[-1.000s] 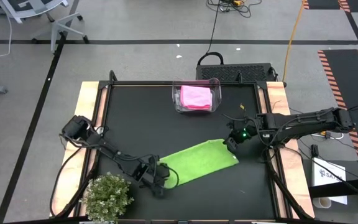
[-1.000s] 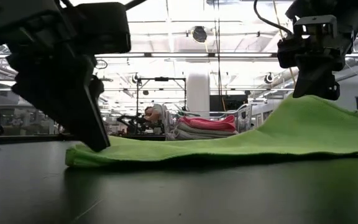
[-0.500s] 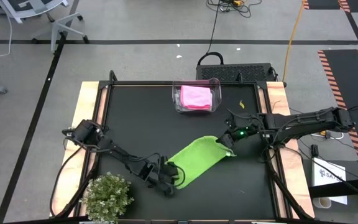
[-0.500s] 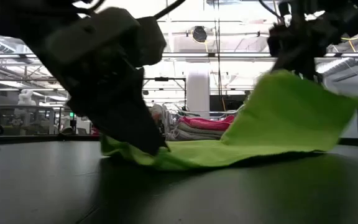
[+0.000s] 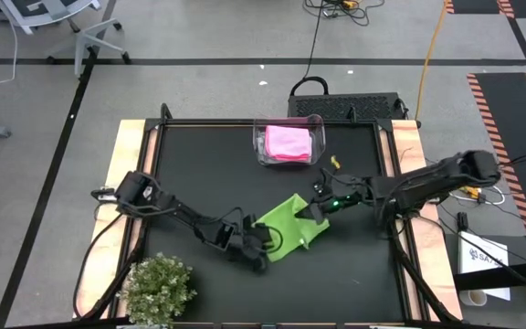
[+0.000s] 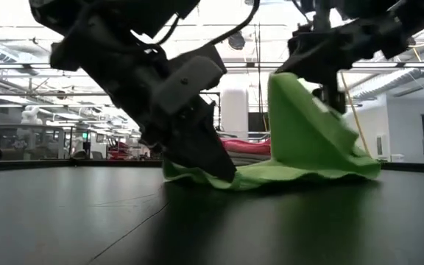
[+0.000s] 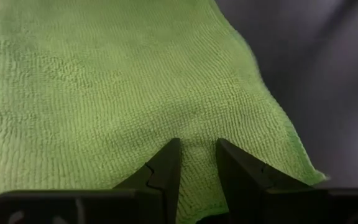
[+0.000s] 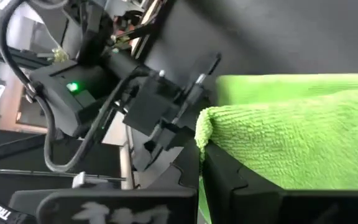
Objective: Fold microfiber towels
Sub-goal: Fold the green microfiber cloth
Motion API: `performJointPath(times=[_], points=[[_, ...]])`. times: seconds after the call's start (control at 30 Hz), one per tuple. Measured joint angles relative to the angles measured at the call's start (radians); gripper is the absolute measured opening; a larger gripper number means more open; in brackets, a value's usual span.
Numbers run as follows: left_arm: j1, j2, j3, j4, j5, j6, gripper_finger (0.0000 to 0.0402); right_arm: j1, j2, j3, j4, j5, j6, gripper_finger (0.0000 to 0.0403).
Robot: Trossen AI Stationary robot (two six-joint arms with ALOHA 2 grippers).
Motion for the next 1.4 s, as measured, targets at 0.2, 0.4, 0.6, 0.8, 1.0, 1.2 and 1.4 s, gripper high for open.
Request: performJointPath(times=[0.2, 0.4, 0.6, 0.8, 1.0, 1.2, 1.4], points=[[0.029, 0.001, 0.0, 0.02, -0.001, 0.018, 0.0108, 0.018, 0.229, 0.004, 0.315, -0.001, 0.028, 0.0], [0.035, 0.001, 0.006, 0.031, -0.002, 0.01, 0.0108, 0.018, 0.404, 0.08, 0.42, -0.003, 0.013, 0.0], [0.03, 0.001, 0.006, 0.016, -0.007, 0.002, 0.0108, 0.018, 0.516, 0.175, 0.421, -0.005, -0.052, 0.0], [0.03, 0.001, 0.007, 0.015, -0.007, -0.007, 0.0108, 0.018, 0.558, 0.184, 0.41, -0.002, -0.098, 0.0001], [0.01, -0.04, 0.007, -0.042, -0.052, 0.009, 0.0108, 0.014, 0.568, 0.184, 0.393, -0.003, -0.145, 0.0039], [-0.001, -0.064, 0.008, -0.108, -0.075, 0.015, 0.0108, -0.001, 0.565, 0.185, 0.448, -0.007, -0.133, 0.0095], [-0.003, -0.064, 0.008, -0.158, -0.062, -0.034, 0.0108, -0.026, 0.466, 0.187, 0.487, -0.111, -0.136, 0.0119]])
